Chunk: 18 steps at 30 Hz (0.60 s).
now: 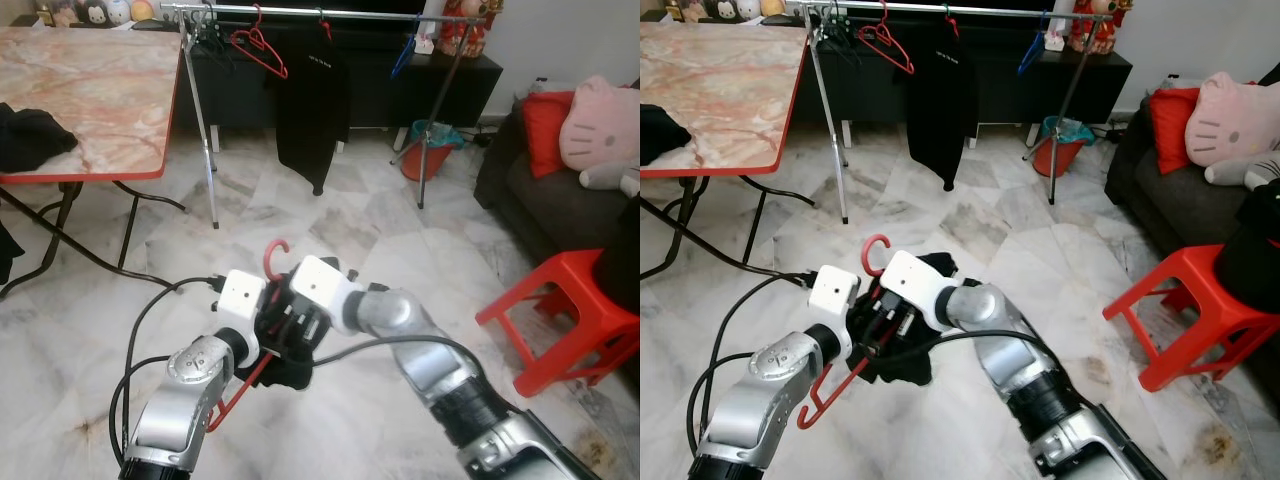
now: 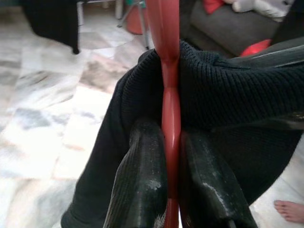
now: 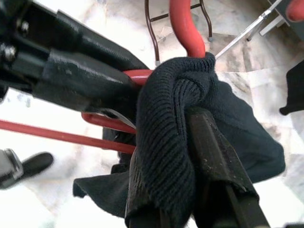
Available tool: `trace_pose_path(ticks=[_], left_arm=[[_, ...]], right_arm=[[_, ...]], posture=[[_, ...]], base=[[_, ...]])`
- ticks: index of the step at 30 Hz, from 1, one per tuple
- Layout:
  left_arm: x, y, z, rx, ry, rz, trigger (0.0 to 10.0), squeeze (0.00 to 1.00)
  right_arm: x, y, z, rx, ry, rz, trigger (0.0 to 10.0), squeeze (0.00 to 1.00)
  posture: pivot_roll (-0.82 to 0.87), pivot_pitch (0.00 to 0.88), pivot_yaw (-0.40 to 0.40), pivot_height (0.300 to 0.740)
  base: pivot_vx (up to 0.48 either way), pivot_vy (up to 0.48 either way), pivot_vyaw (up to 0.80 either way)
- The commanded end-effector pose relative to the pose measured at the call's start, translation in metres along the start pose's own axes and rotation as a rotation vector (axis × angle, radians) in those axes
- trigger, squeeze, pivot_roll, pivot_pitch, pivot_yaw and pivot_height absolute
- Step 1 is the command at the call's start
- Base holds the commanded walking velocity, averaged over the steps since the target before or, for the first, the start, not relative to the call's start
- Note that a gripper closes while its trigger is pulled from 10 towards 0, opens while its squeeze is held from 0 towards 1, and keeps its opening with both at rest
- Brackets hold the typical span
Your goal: Hang hanger
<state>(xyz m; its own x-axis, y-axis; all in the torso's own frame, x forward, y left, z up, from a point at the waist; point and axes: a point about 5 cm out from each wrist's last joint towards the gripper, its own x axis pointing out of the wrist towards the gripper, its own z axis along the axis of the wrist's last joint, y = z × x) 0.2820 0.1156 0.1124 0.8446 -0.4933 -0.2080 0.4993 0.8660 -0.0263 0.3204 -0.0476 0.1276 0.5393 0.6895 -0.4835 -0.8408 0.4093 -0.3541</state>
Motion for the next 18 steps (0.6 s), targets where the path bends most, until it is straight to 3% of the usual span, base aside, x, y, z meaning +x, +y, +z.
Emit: trace_pose_path(ticks=[1, 6, 12, 18], left_arm=[[0.010, -0.037, 0.024, 0.021, -0.137, -0.230, 10.0, 0.00], [0.018, -0.039, 0.021, 0.009, -0.146, -0.229, 10.0, 0.00], [0.021, -0.043, 0.024, -0.013, -0.177, -0.233, 10.0, 0.00], [0.021, -0.046, 0.025, -0.019, -0.203, -0.248, 10.0, 0.00]], right_arm=[[0.001, 0.006, 0.001, -0.026, -0.005, 0.031, 10.0, 0.00], [-0.015, 0.007, 0.002, -0.040, -0.023, 0.091, 10.0, 0.00], [-0.020, 0.014, 0.006, -0.048, -0.036, 0.147, 10.0, 0.00], [-0.022, 0.010, -0.005, -0.015, 0.013, 0.112, 10.0, 0.00]], posture=[[0.12, 0.053, -0.146, 0.740], [0.10, 0.054, -0.147, 0.740], [0.10, 0.054, -0.147, 0.740], [0.10, 0.052, -0.148, 0.740]], base=[[0.000, 0.000, 0.00], [0.000, 0.000, 0.00], [0.000, 0.000, 0.00], [0.000, 0.000, 0.00]])
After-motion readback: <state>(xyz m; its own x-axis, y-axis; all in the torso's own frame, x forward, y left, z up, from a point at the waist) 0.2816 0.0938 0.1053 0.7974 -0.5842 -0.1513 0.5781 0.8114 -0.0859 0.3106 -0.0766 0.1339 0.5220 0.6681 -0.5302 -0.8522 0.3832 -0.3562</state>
